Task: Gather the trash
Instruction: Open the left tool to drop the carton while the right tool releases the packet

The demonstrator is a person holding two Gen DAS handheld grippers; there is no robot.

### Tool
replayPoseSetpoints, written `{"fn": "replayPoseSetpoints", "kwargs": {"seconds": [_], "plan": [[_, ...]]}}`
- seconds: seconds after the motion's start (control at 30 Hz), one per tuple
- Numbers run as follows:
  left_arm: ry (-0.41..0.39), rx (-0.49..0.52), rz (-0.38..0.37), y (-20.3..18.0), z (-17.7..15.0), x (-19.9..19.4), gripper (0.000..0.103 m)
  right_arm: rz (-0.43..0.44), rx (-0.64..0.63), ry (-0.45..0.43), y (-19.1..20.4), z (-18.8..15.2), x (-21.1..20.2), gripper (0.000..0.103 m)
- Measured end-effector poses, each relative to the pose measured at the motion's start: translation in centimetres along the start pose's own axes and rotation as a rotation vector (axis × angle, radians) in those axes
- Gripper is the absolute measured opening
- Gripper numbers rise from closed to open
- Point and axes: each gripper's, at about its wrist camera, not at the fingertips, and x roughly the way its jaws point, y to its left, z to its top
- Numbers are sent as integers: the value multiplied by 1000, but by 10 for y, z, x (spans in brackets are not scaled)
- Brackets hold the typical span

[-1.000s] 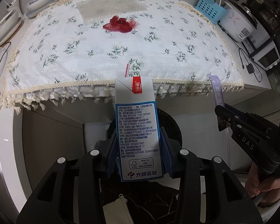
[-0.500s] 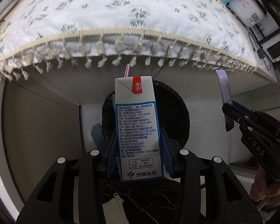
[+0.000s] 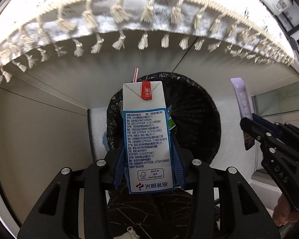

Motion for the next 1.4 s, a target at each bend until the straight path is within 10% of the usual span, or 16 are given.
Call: {"fn": "replayPoseSetpoints", "kwargs": {"seconds": [0.77, 1.03, 1.4], "plan": [[61, 84, -67, -45, 1, 59, 42, -12, 65, 51, -14, -13, 24, 17], [-30, 50, -25, -21, 2, 33, 79, 7, 55, 50, -4, -7, 32, 17], [-135, -42, 19, 26, -10, -9, 97, 28, -16, 82, 26, 6, 55, 17]]}}
